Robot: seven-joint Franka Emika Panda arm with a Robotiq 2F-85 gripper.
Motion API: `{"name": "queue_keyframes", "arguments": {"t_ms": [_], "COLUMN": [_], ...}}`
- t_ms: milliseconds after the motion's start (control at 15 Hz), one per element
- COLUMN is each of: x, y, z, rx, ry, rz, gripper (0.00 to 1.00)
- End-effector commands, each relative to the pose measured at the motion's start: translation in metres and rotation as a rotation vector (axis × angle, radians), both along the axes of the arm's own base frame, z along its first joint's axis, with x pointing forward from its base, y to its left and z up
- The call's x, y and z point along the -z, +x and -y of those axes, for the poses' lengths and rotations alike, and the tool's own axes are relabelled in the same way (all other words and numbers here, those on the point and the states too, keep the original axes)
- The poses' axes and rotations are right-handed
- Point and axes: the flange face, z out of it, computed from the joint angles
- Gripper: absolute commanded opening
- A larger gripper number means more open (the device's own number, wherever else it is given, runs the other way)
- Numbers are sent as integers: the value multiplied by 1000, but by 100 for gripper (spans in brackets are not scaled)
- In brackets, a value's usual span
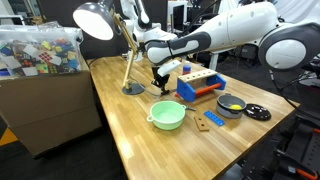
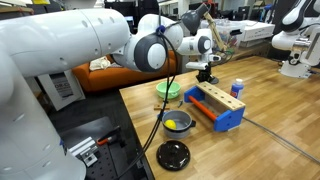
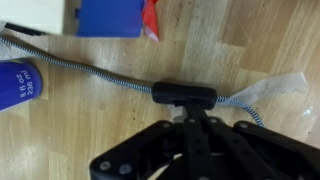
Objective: Turn on the light
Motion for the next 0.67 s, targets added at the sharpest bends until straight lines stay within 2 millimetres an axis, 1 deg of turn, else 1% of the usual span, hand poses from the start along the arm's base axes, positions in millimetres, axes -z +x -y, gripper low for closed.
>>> {"name": "queue_keyframes", "arguments": {"t_ms": [0,267,600], "x": [2,-11,-38], "y": [1,5,12], "z": [3,1,-7], "rx": [-13,-21,-27], "ry": [25,8,4], "rz": [-7,28,96], "gripper": [0,0,0]}}
